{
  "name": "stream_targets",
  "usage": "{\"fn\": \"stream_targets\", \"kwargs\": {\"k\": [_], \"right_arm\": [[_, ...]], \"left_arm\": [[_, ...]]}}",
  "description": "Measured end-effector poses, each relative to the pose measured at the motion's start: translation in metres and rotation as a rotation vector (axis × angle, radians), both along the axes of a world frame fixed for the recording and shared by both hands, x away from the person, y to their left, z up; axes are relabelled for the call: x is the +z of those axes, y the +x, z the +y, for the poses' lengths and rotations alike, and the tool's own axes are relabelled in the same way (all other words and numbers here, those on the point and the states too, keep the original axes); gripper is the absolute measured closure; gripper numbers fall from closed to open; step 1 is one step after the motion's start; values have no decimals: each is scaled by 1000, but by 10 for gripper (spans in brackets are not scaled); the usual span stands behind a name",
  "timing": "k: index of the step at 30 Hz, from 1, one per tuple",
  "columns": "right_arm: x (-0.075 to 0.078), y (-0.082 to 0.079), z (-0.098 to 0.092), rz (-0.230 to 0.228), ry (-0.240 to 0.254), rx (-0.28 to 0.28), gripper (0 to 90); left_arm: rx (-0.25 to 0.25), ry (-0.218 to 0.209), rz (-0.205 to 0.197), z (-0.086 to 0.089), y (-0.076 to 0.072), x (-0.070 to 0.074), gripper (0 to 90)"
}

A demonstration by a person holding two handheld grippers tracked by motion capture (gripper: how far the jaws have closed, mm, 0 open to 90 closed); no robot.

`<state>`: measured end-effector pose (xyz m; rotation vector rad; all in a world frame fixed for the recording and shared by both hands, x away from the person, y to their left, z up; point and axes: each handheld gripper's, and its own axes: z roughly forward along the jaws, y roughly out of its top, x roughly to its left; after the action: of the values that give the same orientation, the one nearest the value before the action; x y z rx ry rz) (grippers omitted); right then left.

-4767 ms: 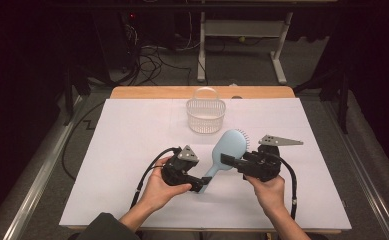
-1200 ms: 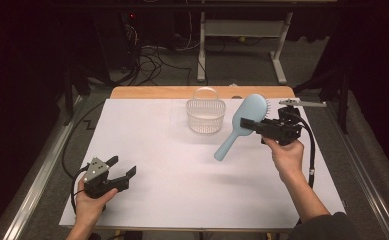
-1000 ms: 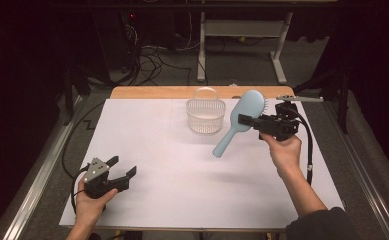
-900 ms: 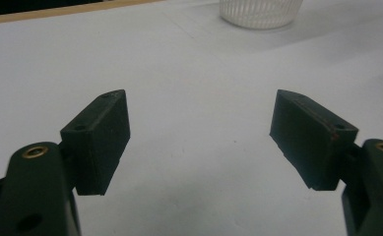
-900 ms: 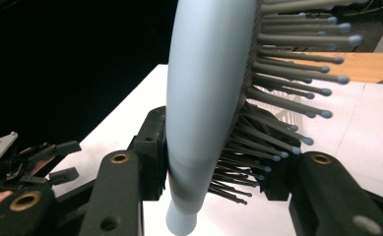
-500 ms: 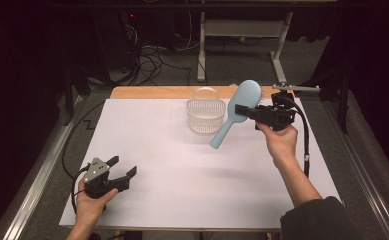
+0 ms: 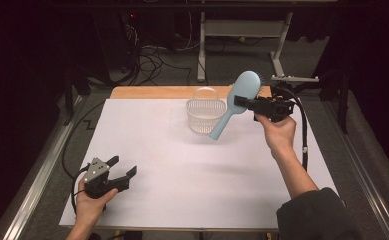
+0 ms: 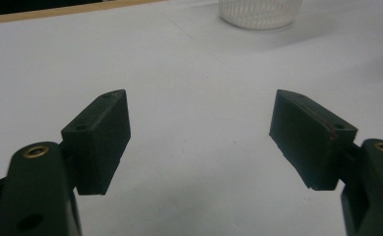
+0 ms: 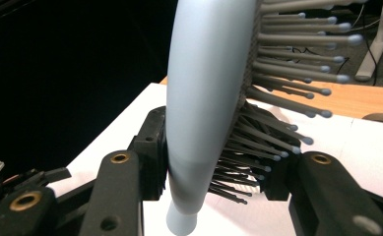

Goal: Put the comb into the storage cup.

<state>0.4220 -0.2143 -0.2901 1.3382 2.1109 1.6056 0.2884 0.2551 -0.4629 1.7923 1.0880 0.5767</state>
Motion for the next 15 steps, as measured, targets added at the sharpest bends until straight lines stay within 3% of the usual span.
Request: {"fn": "stream_targets", "kwargs": {"k": [15], "right_arm": [[8, 19, 10, -12, -30, -31, 558]], "left_arm": [[0, -3, -1, 1, 0, 0, 244]]}}
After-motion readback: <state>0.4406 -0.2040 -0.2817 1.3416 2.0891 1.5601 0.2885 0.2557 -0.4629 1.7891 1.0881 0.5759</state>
